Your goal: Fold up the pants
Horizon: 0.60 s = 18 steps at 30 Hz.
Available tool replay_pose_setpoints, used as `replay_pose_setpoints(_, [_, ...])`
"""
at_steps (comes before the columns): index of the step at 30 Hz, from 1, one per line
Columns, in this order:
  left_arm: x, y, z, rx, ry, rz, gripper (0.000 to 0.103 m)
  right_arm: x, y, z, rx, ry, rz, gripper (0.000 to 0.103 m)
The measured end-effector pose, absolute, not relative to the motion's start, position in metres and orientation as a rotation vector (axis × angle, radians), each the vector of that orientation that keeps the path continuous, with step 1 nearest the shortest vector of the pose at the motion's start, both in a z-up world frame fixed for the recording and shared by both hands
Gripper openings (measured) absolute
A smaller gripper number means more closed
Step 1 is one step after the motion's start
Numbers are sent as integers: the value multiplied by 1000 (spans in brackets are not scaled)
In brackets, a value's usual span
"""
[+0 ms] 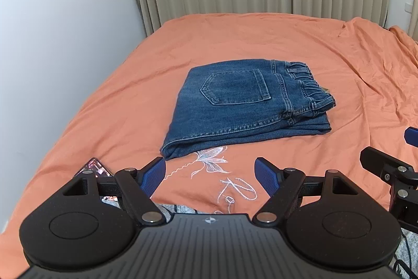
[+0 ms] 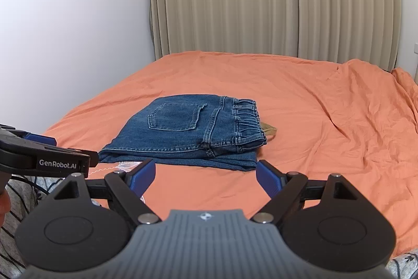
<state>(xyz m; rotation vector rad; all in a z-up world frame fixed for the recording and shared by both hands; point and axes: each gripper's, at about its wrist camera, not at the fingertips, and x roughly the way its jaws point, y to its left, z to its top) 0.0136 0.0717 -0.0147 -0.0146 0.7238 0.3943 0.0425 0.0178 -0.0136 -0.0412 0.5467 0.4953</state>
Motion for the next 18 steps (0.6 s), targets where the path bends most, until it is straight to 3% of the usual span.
replay_pose_setpoints(18, [11,70,-6,-25,679,373,90,38,17,-10,-40,532,494,81])
